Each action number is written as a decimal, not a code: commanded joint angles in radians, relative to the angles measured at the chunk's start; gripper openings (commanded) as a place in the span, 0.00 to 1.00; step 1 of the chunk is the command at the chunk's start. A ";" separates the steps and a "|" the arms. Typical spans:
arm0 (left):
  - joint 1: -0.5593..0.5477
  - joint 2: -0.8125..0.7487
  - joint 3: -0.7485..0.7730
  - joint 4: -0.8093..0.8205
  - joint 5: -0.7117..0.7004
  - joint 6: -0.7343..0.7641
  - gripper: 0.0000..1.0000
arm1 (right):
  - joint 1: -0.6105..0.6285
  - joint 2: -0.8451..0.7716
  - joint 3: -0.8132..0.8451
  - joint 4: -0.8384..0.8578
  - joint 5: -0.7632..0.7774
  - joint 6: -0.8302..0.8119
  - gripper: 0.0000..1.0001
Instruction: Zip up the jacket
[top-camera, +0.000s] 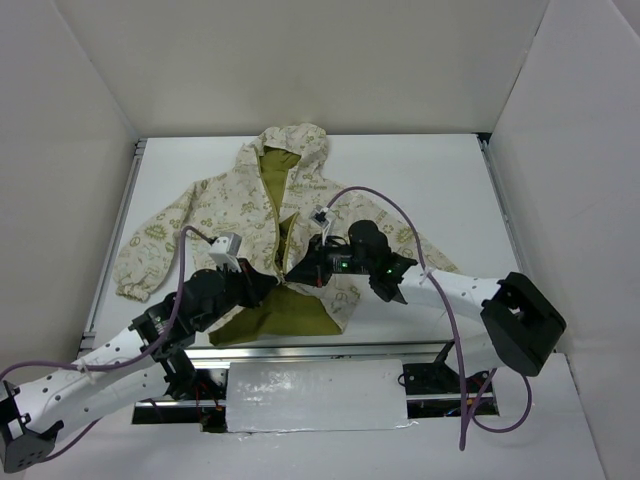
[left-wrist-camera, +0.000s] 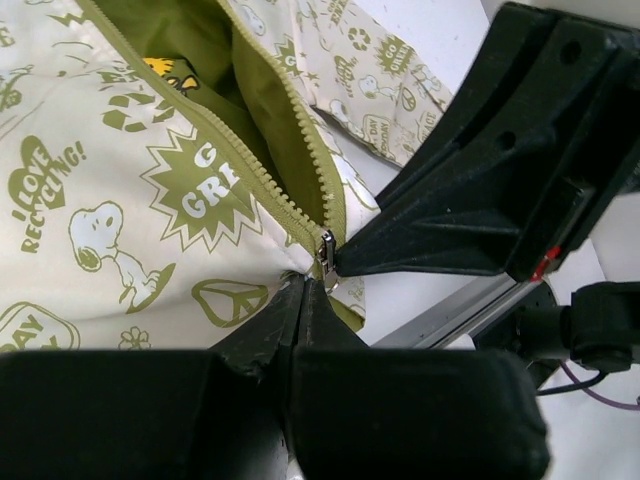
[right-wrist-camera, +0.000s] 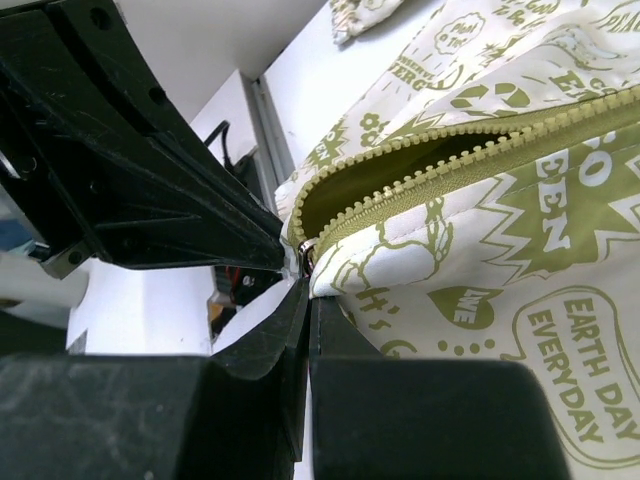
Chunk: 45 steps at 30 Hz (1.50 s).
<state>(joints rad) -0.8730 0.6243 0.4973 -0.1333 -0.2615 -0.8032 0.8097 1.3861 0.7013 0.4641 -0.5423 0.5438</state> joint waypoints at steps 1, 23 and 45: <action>-0.006 0.015 0.003 0.098 0.110 0.045 0.00 | -0.026 0.013 0.018 0.119 -0.146 -0.024 0.00; -0.004 0.091 -0.022 0.176 0.278 0.148 0.00 | -0.098 0.022 0.133 -0.051 -0.193 -0.050 0.00; -0.004 0.040 0.106 -0.145 -0.002 0.043 0.53 | -0.099 0.036 0.075 -0.062 -0.105 -0.051 0.00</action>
<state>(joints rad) -0.8753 0.6781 0.5304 -0.1581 -0.1032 -0.6960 0.7151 1.4132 0.7815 0.3531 -0.6502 0.4946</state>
